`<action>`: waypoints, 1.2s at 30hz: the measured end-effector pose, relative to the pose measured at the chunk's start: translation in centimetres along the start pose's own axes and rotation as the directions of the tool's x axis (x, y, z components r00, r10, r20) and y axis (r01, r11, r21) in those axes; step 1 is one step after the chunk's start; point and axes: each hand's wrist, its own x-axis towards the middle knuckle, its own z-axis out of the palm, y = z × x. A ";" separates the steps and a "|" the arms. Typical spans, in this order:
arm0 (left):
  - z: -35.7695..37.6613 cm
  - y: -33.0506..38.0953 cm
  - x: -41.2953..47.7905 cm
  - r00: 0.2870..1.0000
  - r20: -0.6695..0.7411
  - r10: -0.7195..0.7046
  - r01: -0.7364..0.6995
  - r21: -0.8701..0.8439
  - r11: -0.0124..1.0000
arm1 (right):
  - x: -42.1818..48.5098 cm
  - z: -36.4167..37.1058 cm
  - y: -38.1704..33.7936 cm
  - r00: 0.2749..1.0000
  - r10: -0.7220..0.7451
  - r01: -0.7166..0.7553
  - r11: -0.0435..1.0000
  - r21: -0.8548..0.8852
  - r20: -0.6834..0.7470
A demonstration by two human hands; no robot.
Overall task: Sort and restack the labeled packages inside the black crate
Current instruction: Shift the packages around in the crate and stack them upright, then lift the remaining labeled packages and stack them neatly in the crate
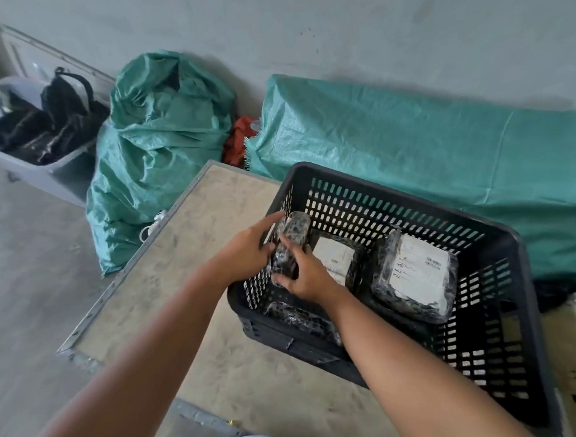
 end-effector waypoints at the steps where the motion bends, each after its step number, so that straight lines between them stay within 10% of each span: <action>1: 0.2 -0.2 -0.1 1.000 -0.020 -0.005 0.005 -0.024 1.000 | -0.1 0.1 0.4 0.999 -0.020 0.020 1.000 -0.003 -0.051; 17: 1.0 1.1 -0.3 0.999 -0.025 0.024 -0.025 -0.039 0.999 | -3.5 -4.3 2.4 0.901 0.145 -0.025 0.959 0.283 -0.410; 24: 1.2 0.1 0.3 0.996 -0.089 -0.016 0.007 -0.108 0.994 | -5.4 -8.9 0.8 0.922 0.113 -0.050 0.983 0.175 -0.371; 28: 0.8 0.1 -0.4 0.951 -0.273 0.147 -0.117 0.123 0.985 | -8.4 -12.0 -1.2 0.935 0.073 0.014 0.970 0.241 -0.346; 31: 0.0 3.5 -0.9 0.915 -0.336 0.223 -0.270 -0.100 0.958 | -11.7 -15.6 -2.8 0.940 0.028 0.065 0.964 0.258 -0.341; 36: -1.6 8.4 -1.1 0.960 -0.036 0.279 -0.251 -0.559 0.791 | -15.1 -19.8 -4.9 0.948 -0.081 0.209 0.887 0.412 -0.306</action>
